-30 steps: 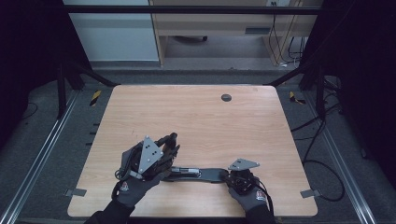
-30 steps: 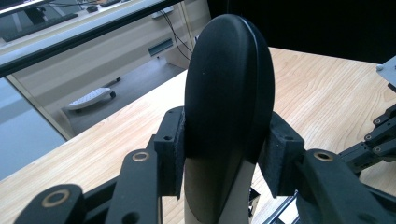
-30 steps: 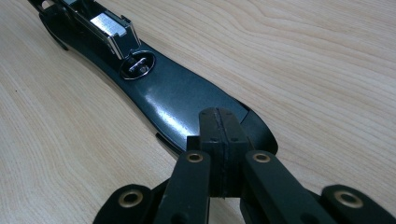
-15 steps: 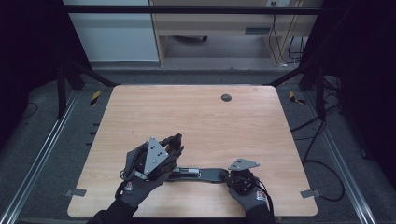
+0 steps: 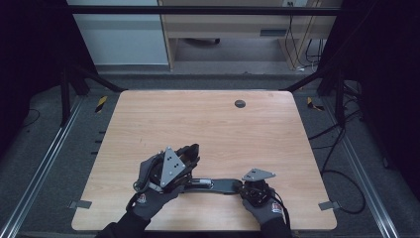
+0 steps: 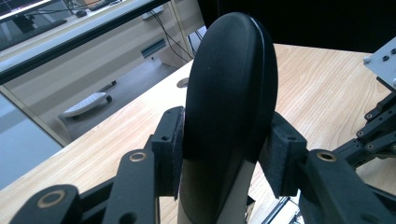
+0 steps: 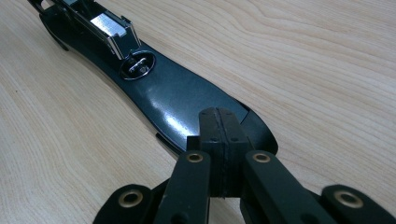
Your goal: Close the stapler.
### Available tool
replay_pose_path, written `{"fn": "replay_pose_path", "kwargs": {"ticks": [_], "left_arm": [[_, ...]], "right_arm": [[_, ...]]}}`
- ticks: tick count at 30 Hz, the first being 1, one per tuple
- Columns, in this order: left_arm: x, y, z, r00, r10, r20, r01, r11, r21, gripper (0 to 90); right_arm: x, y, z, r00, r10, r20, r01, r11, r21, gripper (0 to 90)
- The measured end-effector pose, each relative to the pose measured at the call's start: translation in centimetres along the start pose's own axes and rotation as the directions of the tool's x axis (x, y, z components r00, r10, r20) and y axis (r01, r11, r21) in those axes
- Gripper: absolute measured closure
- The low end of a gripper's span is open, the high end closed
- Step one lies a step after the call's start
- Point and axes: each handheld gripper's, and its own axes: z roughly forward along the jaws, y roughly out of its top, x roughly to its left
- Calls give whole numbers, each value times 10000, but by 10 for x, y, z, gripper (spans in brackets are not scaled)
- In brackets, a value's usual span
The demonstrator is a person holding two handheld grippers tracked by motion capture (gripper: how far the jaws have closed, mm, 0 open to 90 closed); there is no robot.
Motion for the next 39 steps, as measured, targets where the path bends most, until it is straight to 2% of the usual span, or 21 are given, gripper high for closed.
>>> {"fn": "replay_pose_path", "kwargs": {"ticks": [13,21,39], "left_arm": [[-6,1,5,9998,155,82,-155,9999,35,536],[-17,2,15,9984,525,231,-529,9984,199,525],[-25,2,23,9968,725,323,-735,9969,289,517]], "right_arm": [[0,0,1,10000,5,-11,-5,10000,-41,900],[0,0,0,10000,2,-11,-2,10000,-11,900],[0,0,0,10000,0,-6,0,10000,-16,900]]}}
